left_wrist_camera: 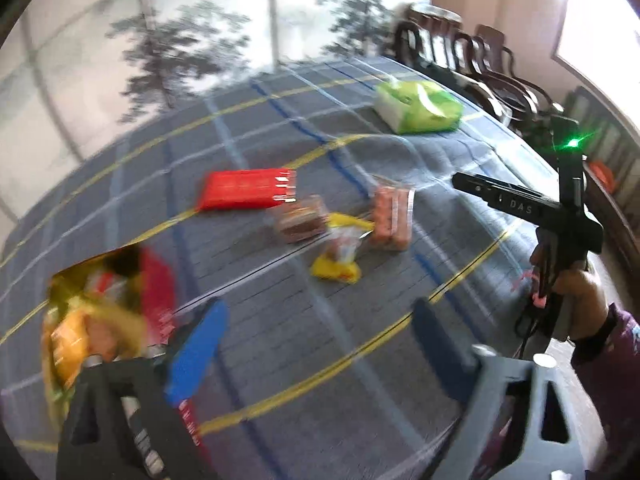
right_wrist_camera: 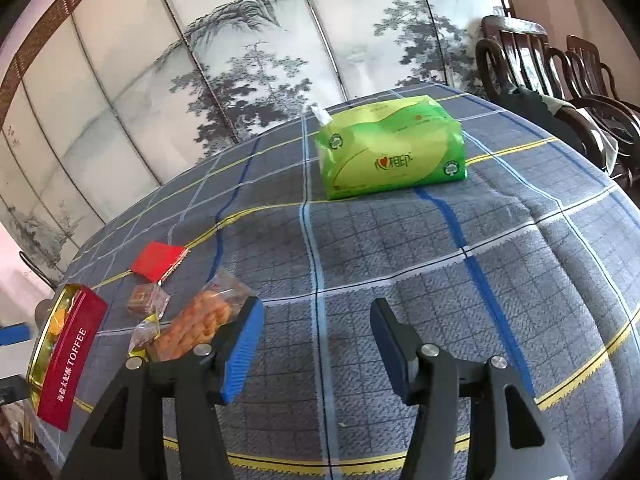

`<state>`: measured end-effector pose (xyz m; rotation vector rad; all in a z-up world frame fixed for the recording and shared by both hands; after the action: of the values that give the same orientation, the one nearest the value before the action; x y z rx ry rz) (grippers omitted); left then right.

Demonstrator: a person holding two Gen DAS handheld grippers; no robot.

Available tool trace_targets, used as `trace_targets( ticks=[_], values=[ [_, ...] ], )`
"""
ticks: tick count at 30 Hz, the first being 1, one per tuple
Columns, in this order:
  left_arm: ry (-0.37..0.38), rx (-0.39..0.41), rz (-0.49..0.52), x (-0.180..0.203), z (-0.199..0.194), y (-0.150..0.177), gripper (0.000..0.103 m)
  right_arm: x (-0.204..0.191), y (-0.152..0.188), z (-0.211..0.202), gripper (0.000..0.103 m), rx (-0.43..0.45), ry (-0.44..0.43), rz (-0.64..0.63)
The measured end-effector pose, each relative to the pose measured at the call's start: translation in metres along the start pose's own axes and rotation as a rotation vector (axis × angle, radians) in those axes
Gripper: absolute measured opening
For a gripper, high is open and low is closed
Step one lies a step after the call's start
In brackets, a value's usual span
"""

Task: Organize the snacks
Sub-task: 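Withdraw the right tool and reach the left tool toward the yellow-wrapped packet, then grasp the yellow-wrapped packet with the left tool while the right tool grasps the clear bag of orange twists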

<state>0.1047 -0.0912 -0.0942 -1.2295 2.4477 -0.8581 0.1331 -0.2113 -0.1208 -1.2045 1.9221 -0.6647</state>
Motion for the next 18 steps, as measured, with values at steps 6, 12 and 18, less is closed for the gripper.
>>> trace_targets(
  ticks=[6, 12, 18],
  values=[
    [0.115, -0.115, 0.015, 0.014, 0.057, -0.002, 0.058, -0.001, -0.003, -0.005, 0.057, 0.028, -0.045, 0.033],
    [0.121, -0.143, 0.062, 0.015, 0.082, -0.006, 0.055, -0.004, -0.003, -0.004, 0.058, 0.029, -0.070, 0.039],
    [0.102, -0.166, 0.093, 0.014, 0.100, -0.008, 0.048, -0.006, -0.003, -0.004, 0.058, 0.032, -0.082, 0.042]
  ],
)
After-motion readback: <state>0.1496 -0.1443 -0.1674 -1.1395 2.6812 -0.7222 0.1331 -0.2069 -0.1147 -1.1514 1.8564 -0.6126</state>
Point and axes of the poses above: each gripper's, at about its wrist camera, not at the fingertips, and z roughly the way its jaws point, x to its right, y to its underside, the point moved 10 cm from there along z, roughly the way its jaws point, and after that the axes turned 6 degrees about x, right-handed, at the moved point
